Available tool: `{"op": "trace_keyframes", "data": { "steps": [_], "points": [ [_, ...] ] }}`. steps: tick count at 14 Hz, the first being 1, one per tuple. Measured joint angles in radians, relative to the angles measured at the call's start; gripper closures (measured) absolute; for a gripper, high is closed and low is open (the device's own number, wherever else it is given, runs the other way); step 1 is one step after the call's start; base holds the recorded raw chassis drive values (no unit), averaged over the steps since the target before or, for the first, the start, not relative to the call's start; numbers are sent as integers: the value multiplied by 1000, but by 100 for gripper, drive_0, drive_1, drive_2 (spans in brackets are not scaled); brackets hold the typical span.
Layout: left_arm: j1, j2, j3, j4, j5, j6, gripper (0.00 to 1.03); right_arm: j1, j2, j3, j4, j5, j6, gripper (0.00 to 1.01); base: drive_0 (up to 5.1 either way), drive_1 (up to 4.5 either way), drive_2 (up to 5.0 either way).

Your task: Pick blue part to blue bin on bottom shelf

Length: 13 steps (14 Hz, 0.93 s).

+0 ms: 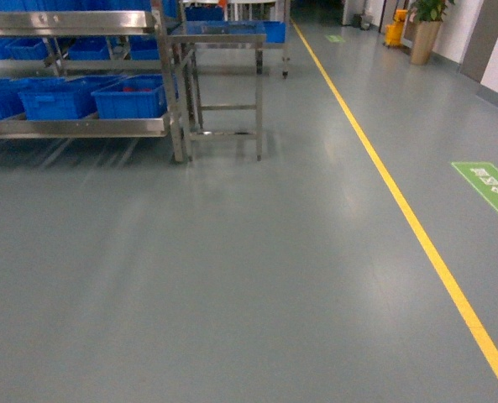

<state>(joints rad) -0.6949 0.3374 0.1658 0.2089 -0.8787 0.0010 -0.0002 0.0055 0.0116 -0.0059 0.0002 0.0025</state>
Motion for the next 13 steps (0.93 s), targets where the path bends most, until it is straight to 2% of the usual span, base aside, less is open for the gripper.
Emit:
{"op": "trace_keyframes", "data": {
  "steps": [13],
  "points": [
    [0, 2, 0, 1, 0, 0, 60, 0, 0, 0, 0, 0, 0, 3, -6, 388, -401]
  ]
}}
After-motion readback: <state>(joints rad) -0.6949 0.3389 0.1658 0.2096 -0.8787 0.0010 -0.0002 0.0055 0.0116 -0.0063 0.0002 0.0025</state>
